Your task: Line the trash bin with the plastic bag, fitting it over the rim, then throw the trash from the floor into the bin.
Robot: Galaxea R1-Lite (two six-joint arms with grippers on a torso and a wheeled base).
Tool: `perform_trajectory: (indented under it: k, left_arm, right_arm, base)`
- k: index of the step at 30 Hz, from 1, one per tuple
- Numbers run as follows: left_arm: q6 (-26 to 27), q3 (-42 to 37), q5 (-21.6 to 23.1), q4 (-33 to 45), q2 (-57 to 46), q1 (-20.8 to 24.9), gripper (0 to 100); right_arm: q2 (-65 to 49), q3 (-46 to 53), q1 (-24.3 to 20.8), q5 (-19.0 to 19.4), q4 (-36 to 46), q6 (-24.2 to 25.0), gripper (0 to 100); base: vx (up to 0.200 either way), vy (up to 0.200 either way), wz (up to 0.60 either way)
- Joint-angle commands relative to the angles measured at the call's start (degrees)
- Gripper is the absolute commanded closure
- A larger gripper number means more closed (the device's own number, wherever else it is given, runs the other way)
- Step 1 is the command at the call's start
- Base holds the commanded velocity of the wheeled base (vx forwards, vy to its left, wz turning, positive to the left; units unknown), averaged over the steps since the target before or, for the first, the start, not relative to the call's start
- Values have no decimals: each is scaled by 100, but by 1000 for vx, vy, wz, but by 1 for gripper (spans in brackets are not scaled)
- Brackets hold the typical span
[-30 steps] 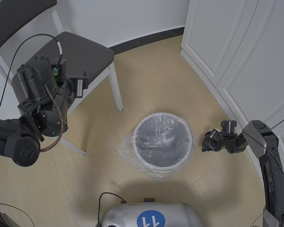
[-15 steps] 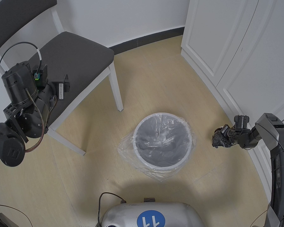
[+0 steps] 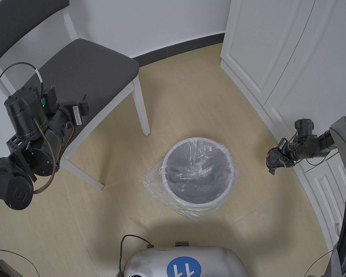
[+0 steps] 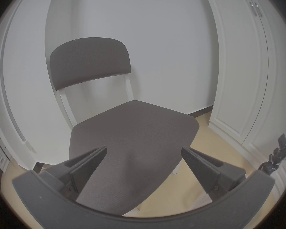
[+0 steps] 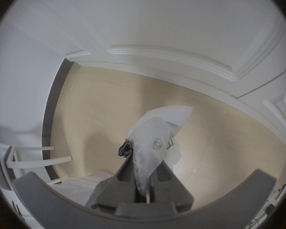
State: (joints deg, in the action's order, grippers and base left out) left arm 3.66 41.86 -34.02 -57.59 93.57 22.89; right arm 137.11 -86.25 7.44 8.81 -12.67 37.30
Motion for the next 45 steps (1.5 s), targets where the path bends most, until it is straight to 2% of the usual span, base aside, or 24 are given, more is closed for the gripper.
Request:
perform_trajectory:
  k: [1,10,13,18,23,24,25,29,34,40,45]
  left_arm:
    - [-23,-187,80,-244,108,31,0]
    - [30,-266,71,-543,117,92,0]
    - [39,-266,71,-569,82,119,0]
    - [144,-363,45,-886,47,259,0]
    - [487,-530,36,-1378,100,295,0]
    - [487,-530,36,-1378,100,295,0]
    - [610,-600,27,-1562,126,312,0]
    - [803,-706,27,-1888,196,330,0]
    - [979,-802,27,-2160,258,339,0]
    - [997,-802,27,-2222,302,356,0]
    - [997,-811,27,-2222,328,400,0]
  right_arm:
    - [-738,-32,-32,24,414,-180,100]
    - [-1714,-15,-190,24,1188,-294,100]
    - [-2065,-6,-427,15,1398,-250,100]
    - [-2610,143,-1007,-11,1601,-144,100]
    - [-2962,319,-1728,-38,1574,216,100]
    - [-2962,319,-1728,-38,1574,216,100]
    - [-3041,407,-1965,-73,1565,277,100]
    - [-3085,521,-2431,-266,1557,295,100]
    - [-2900,486,-3038,-530,1539,629,100]
    - [-2399,442,-3354,-767,1196,937,100]
    - [-2144,442,-3565,-785,1126,1060,100]
  base:
    - [0,0,0]
    - [0,0,0]
    - [0,0,0]
    - [0,0,0]
    - [0,0,0]
    - [0,0,0]
    - [0,0,0]
    - [0,0,0]
    - [0,0,0]
    - [0,0,0]
    - [0,0,0]
